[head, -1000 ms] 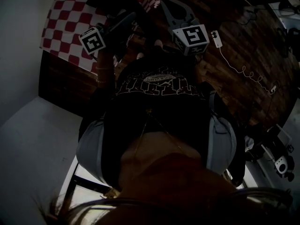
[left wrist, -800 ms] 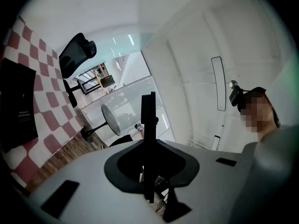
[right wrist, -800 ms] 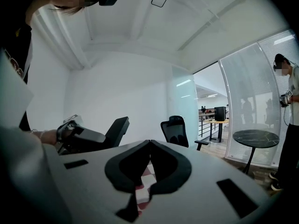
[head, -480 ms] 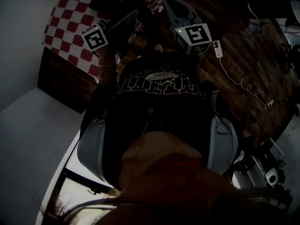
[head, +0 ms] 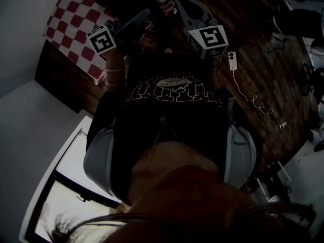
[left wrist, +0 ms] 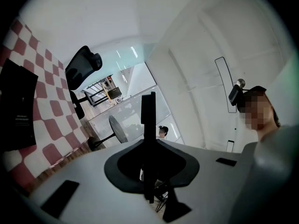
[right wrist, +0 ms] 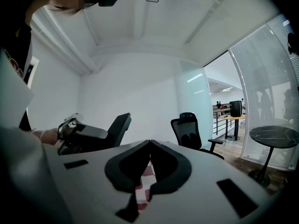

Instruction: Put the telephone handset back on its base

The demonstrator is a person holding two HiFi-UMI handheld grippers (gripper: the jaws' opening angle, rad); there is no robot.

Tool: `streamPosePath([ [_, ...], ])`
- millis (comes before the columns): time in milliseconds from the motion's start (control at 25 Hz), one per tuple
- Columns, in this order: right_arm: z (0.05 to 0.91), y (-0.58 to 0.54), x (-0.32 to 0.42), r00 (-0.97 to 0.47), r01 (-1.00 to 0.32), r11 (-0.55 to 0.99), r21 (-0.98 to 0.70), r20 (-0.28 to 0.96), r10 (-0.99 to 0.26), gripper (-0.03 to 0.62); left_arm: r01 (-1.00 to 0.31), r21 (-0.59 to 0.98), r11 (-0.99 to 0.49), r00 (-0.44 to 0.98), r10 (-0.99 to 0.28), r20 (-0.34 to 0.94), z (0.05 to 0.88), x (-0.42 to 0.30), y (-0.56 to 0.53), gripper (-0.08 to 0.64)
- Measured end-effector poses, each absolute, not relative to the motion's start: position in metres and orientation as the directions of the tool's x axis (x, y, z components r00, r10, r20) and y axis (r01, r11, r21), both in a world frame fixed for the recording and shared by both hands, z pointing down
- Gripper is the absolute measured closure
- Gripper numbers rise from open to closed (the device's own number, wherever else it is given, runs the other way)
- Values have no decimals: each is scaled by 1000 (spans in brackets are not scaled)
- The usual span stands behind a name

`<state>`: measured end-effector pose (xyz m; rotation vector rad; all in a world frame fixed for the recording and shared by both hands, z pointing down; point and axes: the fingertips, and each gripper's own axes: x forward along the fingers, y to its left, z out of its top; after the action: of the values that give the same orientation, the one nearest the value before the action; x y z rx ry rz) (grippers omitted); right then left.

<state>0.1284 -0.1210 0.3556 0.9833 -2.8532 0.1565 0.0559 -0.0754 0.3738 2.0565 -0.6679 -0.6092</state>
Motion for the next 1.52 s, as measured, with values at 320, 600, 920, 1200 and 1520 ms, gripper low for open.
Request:
streamPosePath([
  [320, 364, -137, 124, -800, -594, 801, -78, 157, -579, 572, -264, 854, -448, 703, -696, -148, 382, 44, -86, 485],
  [600, 359, -156, 94, -813, -576, 814, -73, 152, -562, 572, -248, 856, -453, 710, -686, -158, 377, 28, -105, 485],
  [920, 365, -172, 55, -827, -554, 829, -79, 165, -537, 572, -251, 862, -440, 696, -701, -155, 381, -7, -117, 485],
  [1200, 364, -183, 16, -850, -514, 853, -83, 178, -495, 572, -260, 863, -432, 666, -728, -164, 384, -42, -126, 485],
  [1520, 374, -188, -32, -870, -477, 875, -77, 183, -458, 572, -304, 851, -428, 636, -756, -153, 389, -87, -126, 485],
])
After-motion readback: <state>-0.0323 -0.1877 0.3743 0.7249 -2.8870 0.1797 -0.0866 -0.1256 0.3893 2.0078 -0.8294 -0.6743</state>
